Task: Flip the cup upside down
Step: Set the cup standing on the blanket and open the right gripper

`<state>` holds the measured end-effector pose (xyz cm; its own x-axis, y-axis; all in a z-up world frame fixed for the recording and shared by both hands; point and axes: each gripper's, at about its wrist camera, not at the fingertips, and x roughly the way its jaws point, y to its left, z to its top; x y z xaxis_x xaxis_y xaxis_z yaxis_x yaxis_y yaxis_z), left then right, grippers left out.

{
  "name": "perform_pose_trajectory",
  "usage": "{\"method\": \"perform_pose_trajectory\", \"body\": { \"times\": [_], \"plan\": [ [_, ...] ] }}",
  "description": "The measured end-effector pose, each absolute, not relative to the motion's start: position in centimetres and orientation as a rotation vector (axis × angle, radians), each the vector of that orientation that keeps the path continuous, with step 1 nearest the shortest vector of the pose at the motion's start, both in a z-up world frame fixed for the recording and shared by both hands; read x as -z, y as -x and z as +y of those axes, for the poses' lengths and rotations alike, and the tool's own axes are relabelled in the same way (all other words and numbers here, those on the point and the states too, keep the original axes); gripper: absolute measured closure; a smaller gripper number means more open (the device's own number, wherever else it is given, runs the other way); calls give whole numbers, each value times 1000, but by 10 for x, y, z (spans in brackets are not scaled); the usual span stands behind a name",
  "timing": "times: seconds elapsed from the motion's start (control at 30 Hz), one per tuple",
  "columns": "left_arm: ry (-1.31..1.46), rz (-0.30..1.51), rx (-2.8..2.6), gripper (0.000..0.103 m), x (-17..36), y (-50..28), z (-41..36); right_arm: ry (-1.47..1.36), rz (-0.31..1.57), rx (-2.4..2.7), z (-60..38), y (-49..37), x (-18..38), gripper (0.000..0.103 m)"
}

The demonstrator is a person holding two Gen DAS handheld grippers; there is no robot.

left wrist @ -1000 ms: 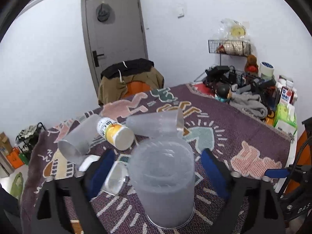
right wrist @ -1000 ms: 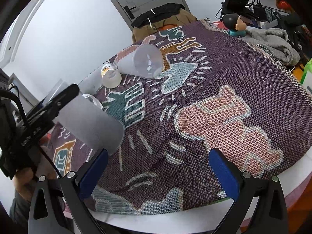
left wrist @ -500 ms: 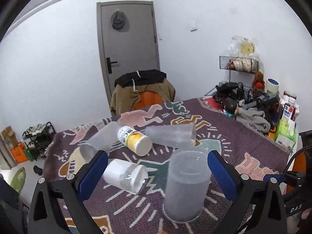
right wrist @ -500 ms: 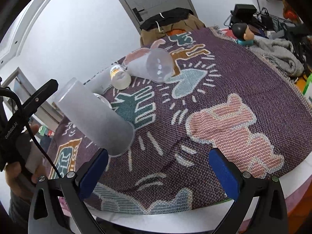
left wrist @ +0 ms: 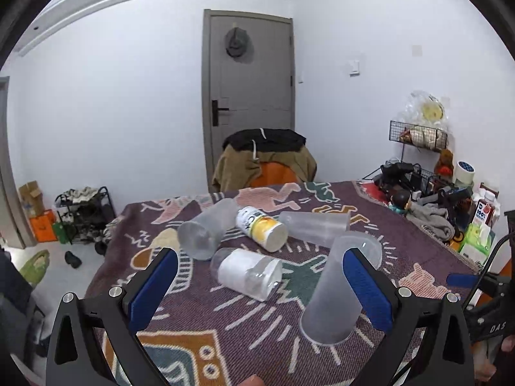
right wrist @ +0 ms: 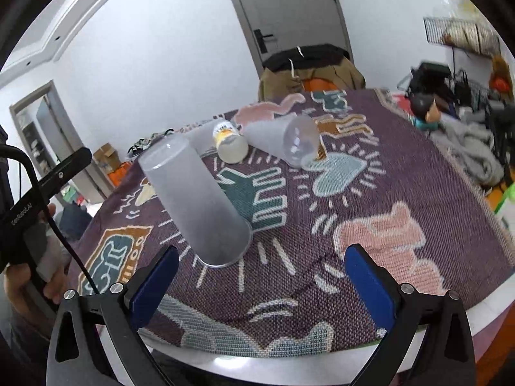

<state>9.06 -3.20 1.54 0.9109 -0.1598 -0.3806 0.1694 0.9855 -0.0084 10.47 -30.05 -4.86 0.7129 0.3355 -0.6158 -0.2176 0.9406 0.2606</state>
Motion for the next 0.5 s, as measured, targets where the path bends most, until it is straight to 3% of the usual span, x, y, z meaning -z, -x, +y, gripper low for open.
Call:
{"method": "perform_pose_trajectory", "body": {
  "times": [0.5],
  "plan": [
    [15, 370, 86, 0, 5, -43, -6, -94, 635, -321, -284, -87, 32, 0]
  ]
}}
